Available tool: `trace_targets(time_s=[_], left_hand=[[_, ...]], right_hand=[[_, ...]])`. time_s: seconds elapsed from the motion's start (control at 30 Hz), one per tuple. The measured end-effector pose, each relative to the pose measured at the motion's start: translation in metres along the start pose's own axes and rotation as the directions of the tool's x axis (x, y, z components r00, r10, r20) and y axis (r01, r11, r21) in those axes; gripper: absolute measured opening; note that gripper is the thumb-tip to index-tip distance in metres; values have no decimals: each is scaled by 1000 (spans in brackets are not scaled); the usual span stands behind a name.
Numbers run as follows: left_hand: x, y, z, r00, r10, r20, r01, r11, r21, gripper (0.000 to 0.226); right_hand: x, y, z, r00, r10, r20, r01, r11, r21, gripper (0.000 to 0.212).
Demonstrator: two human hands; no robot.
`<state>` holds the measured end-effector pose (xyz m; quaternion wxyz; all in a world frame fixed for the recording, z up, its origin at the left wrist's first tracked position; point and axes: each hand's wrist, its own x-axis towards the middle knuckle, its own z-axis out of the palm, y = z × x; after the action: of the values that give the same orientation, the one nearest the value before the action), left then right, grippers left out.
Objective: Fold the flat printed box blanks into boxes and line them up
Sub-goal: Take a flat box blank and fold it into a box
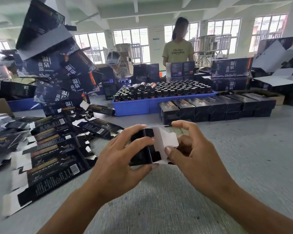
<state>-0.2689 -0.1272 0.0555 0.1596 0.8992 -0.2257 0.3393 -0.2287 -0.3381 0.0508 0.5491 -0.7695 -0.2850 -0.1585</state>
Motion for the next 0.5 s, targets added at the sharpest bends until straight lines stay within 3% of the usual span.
trace_targets(time_s=[0.1,0.33,0.5], left_hand=[[-2,-1,1,1000,6,-4,-6,1000,5,57],[-5,-1,3,1000,0,7,0,1000,31,75],[-6,-2,3,999,10,53,-14,998,69,70]], right_hand=[[-2,1,0,998,-43,45,47,996,-82,64],[-3,3,4,991,-114,69,125,977,-174,41],[0,2,3,989,-112,95,129,974,-188,37]])
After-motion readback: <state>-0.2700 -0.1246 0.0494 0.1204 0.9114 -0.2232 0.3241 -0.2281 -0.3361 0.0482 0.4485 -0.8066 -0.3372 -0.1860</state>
